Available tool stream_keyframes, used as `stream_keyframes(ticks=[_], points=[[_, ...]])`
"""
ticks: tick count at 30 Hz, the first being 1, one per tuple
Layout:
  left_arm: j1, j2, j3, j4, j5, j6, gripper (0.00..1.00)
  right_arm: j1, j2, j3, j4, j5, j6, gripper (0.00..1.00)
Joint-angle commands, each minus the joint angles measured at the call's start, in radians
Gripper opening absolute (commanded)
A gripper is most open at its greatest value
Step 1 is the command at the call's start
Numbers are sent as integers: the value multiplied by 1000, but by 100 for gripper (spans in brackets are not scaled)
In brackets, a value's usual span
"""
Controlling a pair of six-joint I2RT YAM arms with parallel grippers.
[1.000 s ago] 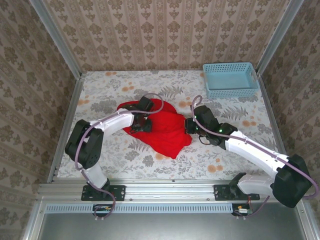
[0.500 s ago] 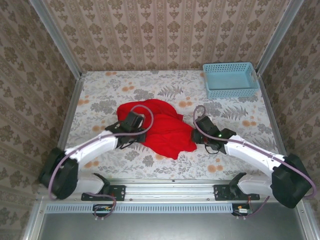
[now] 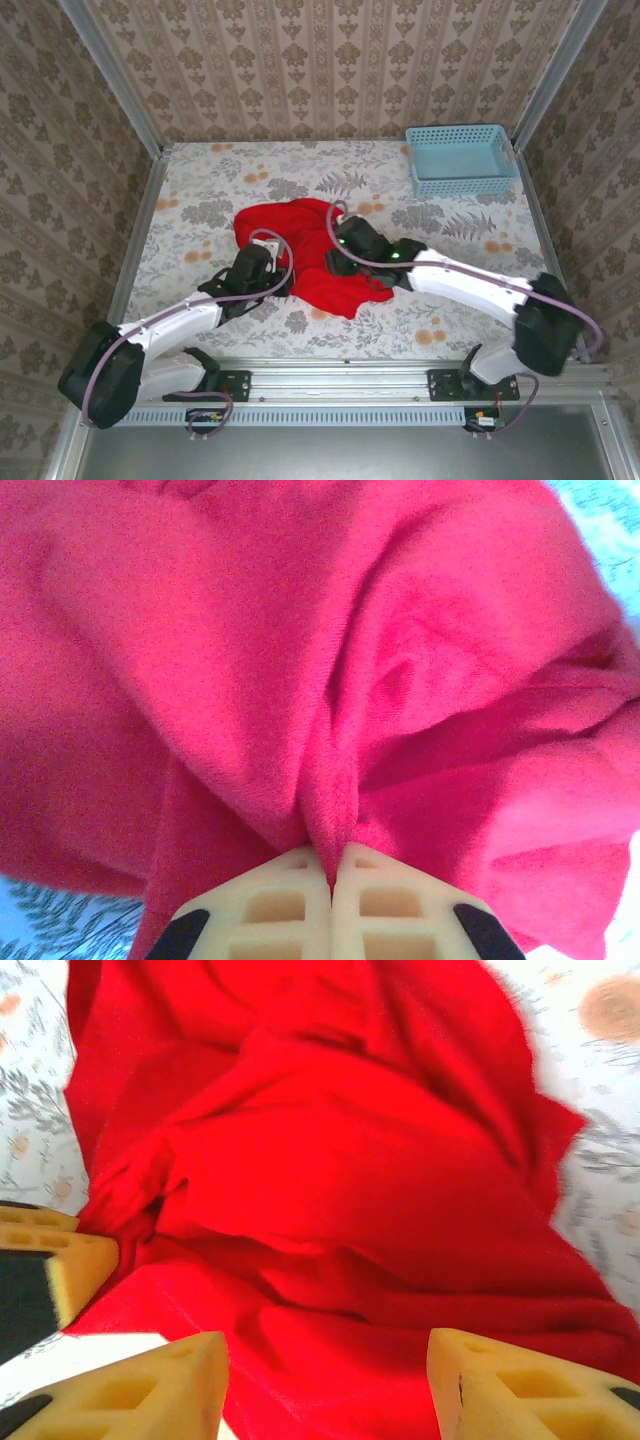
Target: Fold the inside-out t-shirt
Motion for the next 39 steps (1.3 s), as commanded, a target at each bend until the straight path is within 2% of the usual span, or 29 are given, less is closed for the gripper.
stream_keyframes(ticks=[1,5,7,9,13,15,18,25,28,31,34,39], points=[[0,-39,-21,111,58,-20,0,4,104,74,36,-49,-48,60],[2,-66,-43,146,87,-12,0,2,208,134,49,-45,-75,72],[1,-72,-48,159,107,-3,0,1,250,160,57,-47,-84,73],[2,-77,-51,169,125,5,0,0,299,198,52,-42,-86,69],[2,-93,-61,184,150,20,0,-27,365,253,52,-31,-60,49],[1,-122,-79,192,132,20,0,-52,366,263,63,-48,-41,24],[2,-174,-92,174,90,26,0,-62,334,268,58,-37,-45,1],[36,-165,-14,-35,-51,68,0,-57,123,194,17,-144,-52,0],[56,-149,43,-103,-62,89,0,-55,-4,115,24,-199,-28,0],[58,-109,63,-111,-84,113,5,-56,-94,59,21,-220,-11,0],[60,-56,84,-109,-86,124,7,-61,-95,86,-14,-231,-20,0],[57,77,191,-183,-83,145,8,-102,23,174,-27,-251,-15,0]])
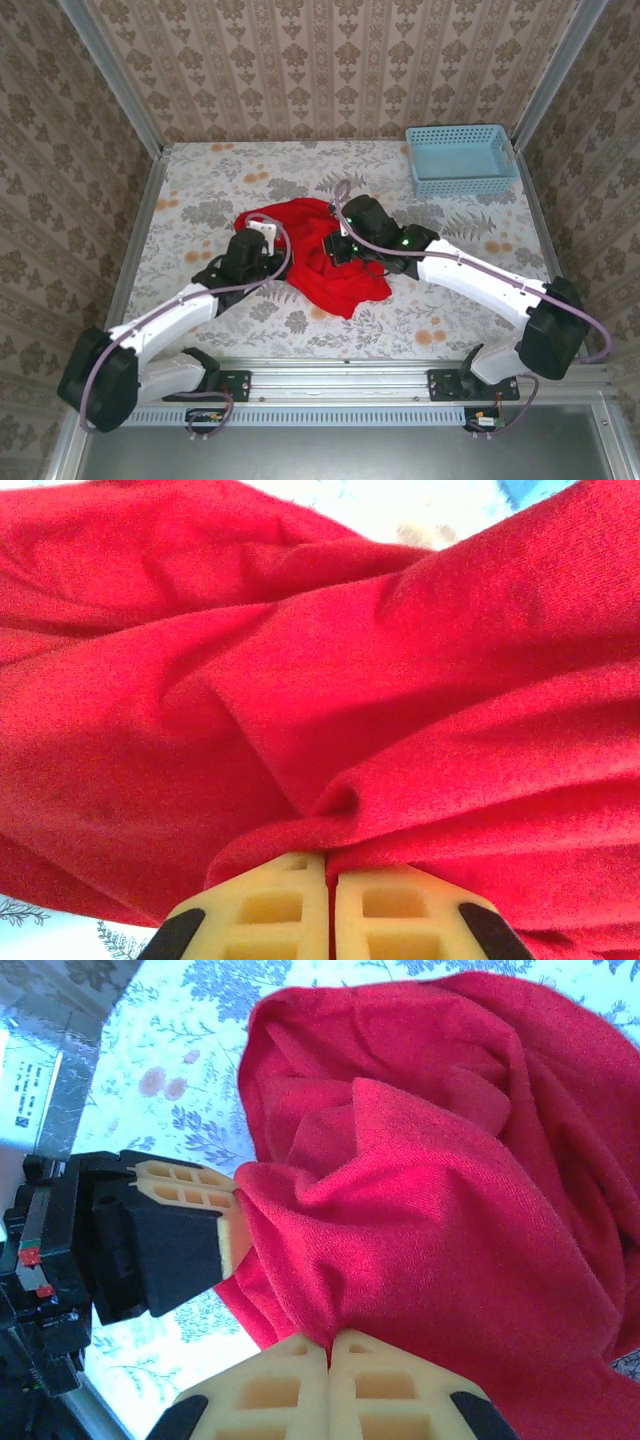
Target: Fold the inside-out t-shirt
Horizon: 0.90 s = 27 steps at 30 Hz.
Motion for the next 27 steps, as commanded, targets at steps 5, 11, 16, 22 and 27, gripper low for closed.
stream_keyframes(ticks=[5,11,16,22,27], points=[[16,104,58,-97,-27,25,12,-142,252,149,-31,-7,5,0],[17,181,64,-39,78,-12,0,-174,362,279,-146,64,-12,33],[18,175,30,29,87,-40,0,-92,191,143,-127,82,20,49],[16,160,7,84,107,-54,0,58,148,44,-164,143,83,44],[16,133,-18,105,96,-72,0,90,173,-4,-135,149,143,40]])
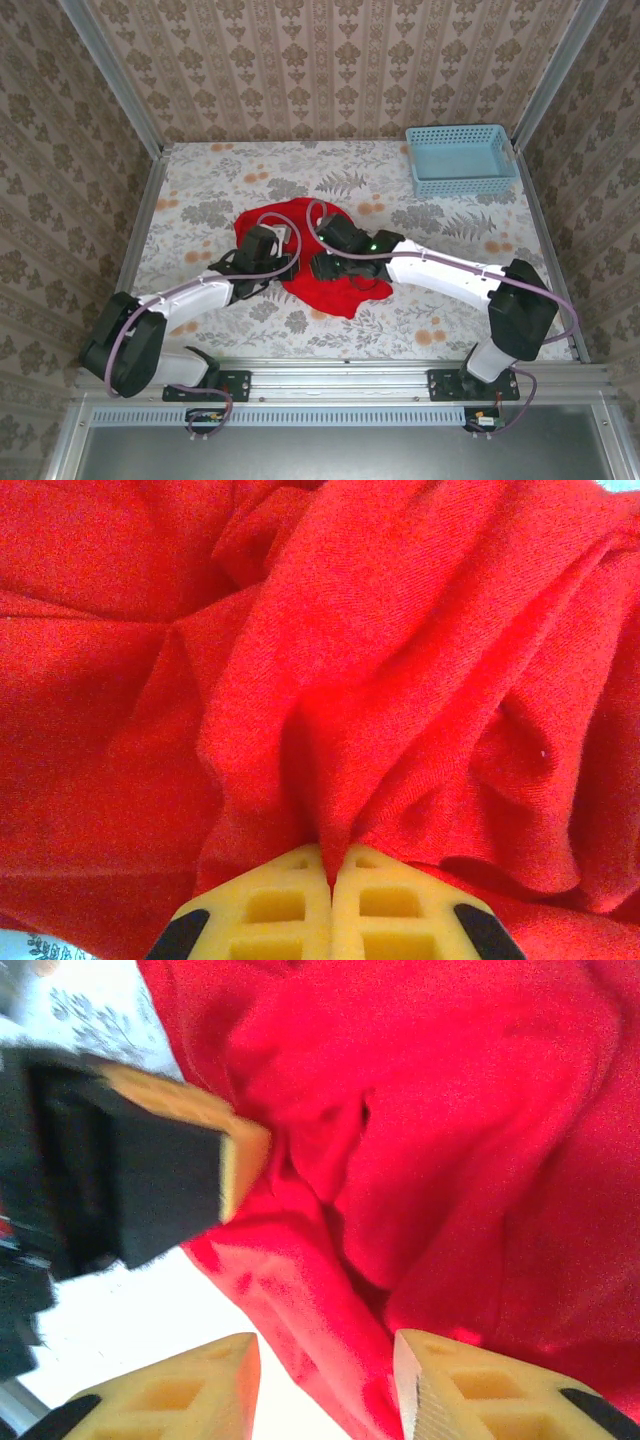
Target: Fold the inside-out t-shirt
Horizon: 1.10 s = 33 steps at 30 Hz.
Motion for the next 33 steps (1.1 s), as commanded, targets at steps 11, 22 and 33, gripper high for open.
stream_keyframes(ticks=[11,22,33], points=[[-13,-50,-35,61,46,-75,0,-24,169,36,-18,144,29,37],[-17,-94,-60,52,-33,-64,0,-20,18,-28,71,157,-41,4],[-14,-54,-63,51,-62,-81,5,-50,-260,-247,219,4,5,0]])
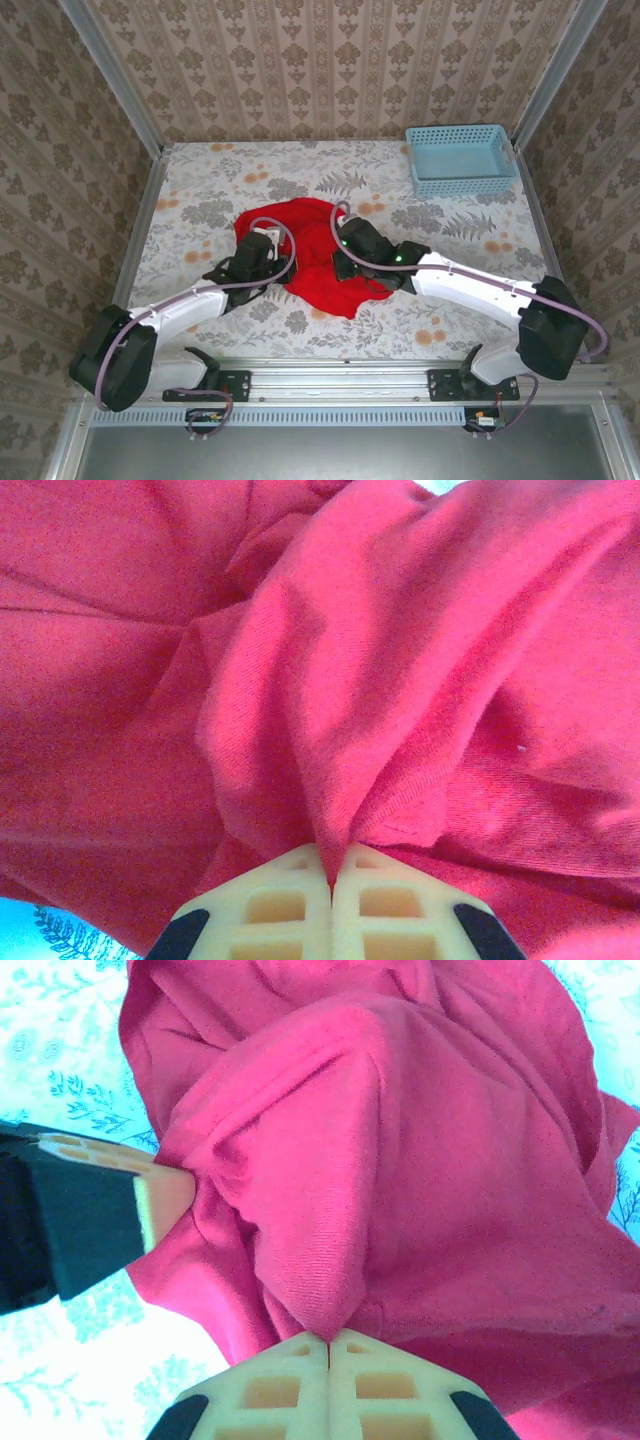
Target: Fold the inside-out t-shirt
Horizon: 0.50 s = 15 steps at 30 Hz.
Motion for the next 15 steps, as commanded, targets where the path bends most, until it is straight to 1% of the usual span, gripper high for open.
stream_keyframes(ticks=[1,4,6,9,10,13,15], points=[[1,29,2,3,-21,-15,6,-21,-95,-75,79,-86,18,0],[2,69,19,-12,-2,-5,7,-55,-173,-145,124,-105,47,0],[1,92,25,-13,6,-6,8,-106,-198,-195,138,-104,88,0],[2,91,23,-1,11,-10,8,-194,-167,-239,99,-90,163,0],[0,87,21,10,24,-8,7,-206,-147,-246,98,-88,165,0],[-19,74,27,41,75,17,7,-194,-82,-223,87,-81,120,0],[-43,67,45,35,83,41,7,-157,-56,-174,43,-12,84,2]])
